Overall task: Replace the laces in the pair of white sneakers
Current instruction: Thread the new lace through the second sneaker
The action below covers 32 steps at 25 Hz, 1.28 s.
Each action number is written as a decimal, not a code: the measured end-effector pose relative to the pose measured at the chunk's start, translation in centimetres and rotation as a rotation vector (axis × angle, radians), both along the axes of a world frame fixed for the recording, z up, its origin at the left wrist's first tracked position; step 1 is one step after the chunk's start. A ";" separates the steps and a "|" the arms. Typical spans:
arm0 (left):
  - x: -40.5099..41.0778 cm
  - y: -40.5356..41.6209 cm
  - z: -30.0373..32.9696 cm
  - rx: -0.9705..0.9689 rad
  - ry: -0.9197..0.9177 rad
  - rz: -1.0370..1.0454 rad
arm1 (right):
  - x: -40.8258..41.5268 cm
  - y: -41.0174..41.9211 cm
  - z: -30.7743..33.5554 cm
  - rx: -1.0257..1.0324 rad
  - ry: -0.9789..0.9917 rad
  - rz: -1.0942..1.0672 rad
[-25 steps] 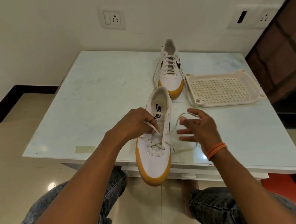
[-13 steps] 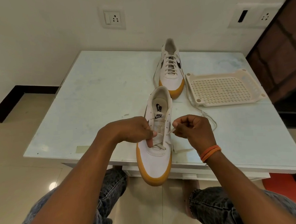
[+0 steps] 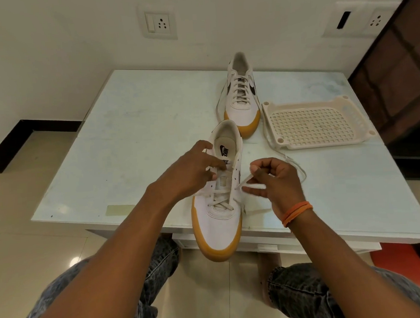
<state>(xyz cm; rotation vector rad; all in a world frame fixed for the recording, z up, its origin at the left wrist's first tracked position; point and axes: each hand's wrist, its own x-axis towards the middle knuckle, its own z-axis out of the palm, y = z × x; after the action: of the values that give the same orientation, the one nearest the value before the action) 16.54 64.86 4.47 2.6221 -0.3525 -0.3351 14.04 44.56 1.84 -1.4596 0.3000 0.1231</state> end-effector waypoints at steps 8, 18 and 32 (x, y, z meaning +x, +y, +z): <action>-0.1 0.0 0.5 -0.051 -0.022 0.033 | 0.4 -1.2 -0.1 0.124 0.245 -0.151; 0.0 -0.1 0.4 -0.031 -0.030 0.035 | -0.3 -0.9 0.0 -0.344 -0.111 0.342; 0.2 0.1 0.9 -0.041 0.050 0.026 | 1.0 -3.0 -0.2 -0.508 -0.189 0.081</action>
<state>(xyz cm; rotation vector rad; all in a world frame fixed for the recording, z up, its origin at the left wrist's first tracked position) 16.74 65.00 5.35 2.5712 -0.3048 -0.3796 15.05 41.58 1.68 -1.9726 0.1196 -0.0305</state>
